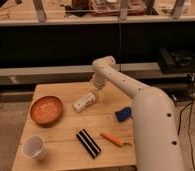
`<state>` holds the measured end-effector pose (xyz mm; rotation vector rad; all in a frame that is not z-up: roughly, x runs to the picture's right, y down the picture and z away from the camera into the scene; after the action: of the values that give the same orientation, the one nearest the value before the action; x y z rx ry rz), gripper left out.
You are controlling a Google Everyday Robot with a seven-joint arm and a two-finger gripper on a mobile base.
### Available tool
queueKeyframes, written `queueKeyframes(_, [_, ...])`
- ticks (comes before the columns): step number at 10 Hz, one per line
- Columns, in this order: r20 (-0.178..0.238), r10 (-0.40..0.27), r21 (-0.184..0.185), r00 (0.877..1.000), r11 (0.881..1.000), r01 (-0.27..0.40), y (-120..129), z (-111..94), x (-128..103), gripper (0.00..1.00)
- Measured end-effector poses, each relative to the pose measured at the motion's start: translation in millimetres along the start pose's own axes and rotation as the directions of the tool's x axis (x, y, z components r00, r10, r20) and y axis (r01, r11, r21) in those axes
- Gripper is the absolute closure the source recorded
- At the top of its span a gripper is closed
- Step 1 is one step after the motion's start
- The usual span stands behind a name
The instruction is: Place the bottle in the ceramic bowl
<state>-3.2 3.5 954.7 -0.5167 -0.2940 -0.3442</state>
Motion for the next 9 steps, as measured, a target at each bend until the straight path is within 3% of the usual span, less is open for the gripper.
queueKeyframes(1, [0.005,0.003,-0.001,1.0,1.0,-0.003,-4.1,4.2,-6.1,0.31])
queueKeyframes(2, [0.001,0.01,-0.001,1.0,1.0,-0.01,-3.9,9.5,0.0,0.27])
queueKeyframes(5, [0.003,0.011,0.003,1.0,1.0,-0.011,2.4,14.6,23.5,0.06])
queueKeyframes(9, [0.009,0.017,0.005,1.0,1.0,-0.017,-5.7,21.3,18.1,0.06])
